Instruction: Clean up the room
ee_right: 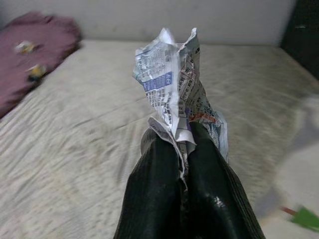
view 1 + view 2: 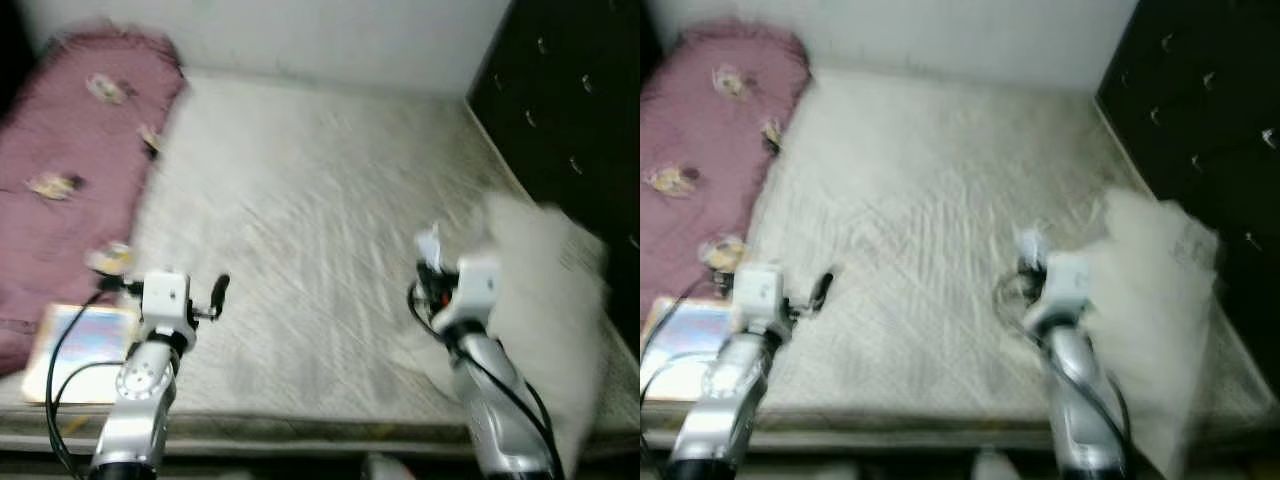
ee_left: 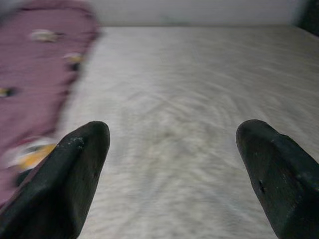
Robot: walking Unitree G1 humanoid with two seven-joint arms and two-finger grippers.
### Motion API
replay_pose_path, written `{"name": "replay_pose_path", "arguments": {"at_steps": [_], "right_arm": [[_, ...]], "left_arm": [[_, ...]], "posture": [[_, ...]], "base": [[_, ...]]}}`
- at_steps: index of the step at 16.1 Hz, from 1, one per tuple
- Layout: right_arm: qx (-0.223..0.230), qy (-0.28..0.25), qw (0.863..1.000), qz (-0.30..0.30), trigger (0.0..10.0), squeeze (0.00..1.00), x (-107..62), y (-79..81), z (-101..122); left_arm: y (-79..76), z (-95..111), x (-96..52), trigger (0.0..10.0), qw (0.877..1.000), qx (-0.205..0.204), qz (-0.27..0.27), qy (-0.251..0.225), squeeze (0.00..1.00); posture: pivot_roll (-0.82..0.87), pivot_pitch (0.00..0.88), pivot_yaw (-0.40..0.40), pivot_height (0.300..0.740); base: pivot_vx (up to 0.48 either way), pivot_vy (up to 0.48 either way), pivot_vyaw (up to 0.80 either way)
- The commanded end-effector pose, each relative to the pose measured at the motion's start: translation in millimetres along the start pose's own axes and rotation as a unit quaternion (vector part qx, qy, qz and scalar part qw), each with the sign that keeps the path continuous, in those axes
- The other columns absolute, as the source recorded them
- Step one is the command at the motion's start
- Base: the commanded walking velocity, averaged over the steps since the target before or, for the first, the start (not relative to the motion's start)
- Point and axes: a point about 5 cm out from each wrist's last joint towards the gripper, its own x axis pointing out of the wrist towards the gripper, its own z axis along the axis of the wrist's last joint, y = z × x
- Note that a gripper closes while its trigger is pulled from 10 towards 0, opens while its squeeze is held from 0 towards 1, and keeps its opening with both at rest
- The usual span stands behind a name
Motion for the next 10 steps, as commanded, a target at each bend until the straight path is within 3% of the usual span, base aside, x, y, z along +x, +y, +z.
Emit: {"name": "replay_pose_path", "arguments": {"at_steps": [1,4,10], "right_arm": [[-0.008,-0.001,1.0,-0.021,10.0,0.0,-0.9,-13.8,1.9],[-0.008,-0.001,1.0,-0.021,10.0,0.0,-1.0,-14.0,1.7],[-0.008,-0.004,1.0,-0.023,10.0,0.0,-1.9,-14.1,2.0]], "left_arm": [[-14.3,7.2,5.6,10.0,1.0,-0.009,-0.019,-0.014,0.0],[-14.6,7.8,5.4,10.0,1.0,-0.01,-0.019,-0.016,0.0],[-14.3,8.3,3.8,10.0,1.0,-0.009,-0.016,-0.018,0.0]], "posture": [[-0.04,0.025,-0.053,0.74],[-0.04,0.03,-0.053,0.74],[-0.04,0.038,-0.055,0.74]], "base": [[0.0,0.48,0.0],[0.0,0.48,0.0],[0.0,0.0,0.0]]}}
